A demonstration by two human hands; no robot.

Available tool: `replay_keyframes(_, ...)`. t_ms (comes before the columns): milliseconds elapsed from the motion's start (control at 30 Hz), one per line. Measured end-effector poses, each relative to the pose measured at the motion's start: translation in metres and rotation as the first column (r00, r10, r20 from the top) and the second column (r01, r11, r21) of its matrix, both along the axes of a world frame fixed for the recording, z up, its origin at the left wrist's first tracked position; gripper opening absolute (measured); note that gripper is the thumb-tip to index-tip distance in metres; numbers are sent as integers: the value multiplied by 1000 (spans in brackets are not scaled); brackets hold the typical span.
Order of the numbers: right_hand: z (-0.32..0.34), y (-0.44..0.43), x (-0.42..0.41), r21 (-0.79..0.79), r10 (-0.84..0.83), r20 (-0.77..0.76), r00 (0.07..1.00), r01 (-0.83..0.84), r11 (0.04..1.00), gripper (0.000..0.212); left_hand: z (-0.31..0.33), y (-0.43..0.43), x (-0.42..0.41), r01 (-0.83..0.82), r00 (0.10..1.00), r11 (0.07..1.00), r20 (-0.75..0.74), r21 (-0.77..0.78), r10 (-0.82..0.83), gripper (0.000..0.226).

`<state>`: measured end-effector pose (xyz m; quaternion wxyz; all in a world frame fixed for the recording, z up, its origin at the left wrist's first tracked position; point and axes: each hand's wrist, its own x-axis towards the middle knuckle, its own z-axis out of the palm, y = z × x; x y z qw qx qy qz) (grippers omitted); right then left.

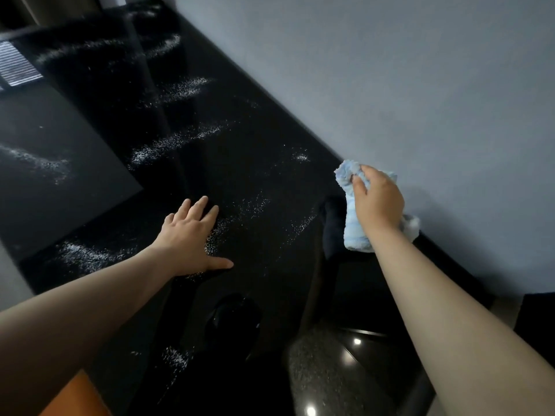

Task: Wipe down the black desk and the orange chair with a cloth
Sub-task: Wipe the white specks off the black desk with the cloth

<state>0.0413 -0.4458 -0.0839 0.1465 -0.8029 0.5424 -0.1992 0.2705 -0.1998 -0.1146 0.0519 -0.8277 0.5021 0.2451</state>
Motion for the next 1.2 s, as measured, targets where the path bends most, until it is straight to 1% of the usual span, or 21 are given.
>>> replay_keyframes(167,-22,-28,11,-33,22,-23,999,-22,999,24,-20,-5,-1,-18,997,1000,77,-6,18,132)
replay_keyframes(267,-29,-41,15,-76,26,-16,1000,-27,997,22,-25,-4,1,-20,997,1000,78,-24,22,133)
replay_keyframes(367,-33,-57,17,-98,12,-43,999,-16,995,22,-25,-5,0,-20,997,1000,69,-21,22,133)
replay_keyframes(533,-41,-72,24,-89,-5,-113,994,-5,996,22,-23,-6,-1,-12,997,1000,82,4,12,133)
replay_keyframes(667,-47,-67,28,-74,-14,-107,994,6,997,23,-23,-5,-1,-7,996,1000,93,13,5,133)
replay_keyframes(867,-46,-48,28,-105,73,-119,990,-85,991,22,-23,-4,-1,-5,996,1000,88,-4,5,133)
replay_keyframes(1000,-47,-28,28,-99,92,-120,988,-104,990,23,-22,-4,-1,-15,998,1000,66,-6,15,133)
replay_keyframes(1200,-47,1,28,-98,131,-116,985,-142,985,24,-20,-6,-2,-15,997,1000,72,12,14,133)
